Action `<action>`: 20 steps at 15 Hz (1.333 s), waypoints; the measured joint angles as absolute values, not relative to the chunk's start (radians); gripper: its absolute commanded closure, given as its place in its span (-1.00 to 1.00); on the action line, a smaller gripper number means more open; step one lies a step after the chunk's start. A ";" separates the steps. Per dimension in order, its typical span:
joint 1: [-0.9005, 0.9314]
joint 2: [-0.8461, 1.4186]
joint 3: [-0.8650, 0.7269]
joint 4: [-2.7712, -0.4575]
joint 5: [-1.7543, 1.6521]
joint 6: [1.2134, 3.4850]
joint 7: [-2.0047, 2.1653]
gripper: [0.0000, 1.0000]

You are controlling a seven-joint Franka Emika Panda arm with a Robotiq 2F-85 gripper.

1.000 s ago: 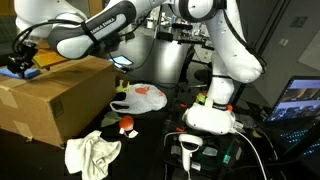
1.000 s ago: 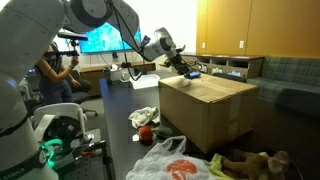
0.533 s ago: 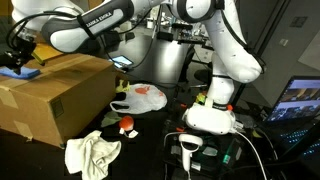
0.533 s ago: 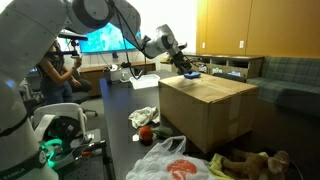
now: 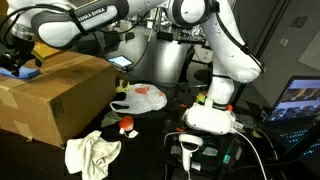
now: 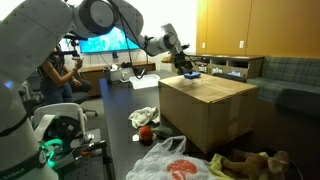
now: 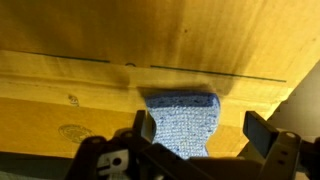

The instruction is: Put all the objects from the box on the table, and then put all the objects that were on the table on the box

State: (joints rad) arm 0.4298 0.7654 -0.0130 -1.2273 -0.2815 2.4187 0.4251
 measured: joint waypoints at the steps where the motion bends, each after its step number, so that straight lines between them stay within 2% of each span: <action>1: 0.429 0.775 -0.012 -1.213 -0.279 2.410 0.413 -1.00; 12: 0.421 0.887 -0.005 -1.046 -0.261 2.306 0.345 -1.00; 13: 0.417 0.897 -0.005 -1.029 -0.257 2.296 0.342 -0.79; 14: 0.412 0.906 -0.005 -1.013 -0.252 2.285 0.336 -0.47; 15: 0.408 0.915 -0.005 -0.996 -0.248 2.273 0.331 -0.31; 17: 0.400 0.930 -0.004 -0.966 -0.241 2.253 0.321 -0.09; 20: 0.388 0.943 0.004 -0.930 -0.241 2.224 0.302 0.11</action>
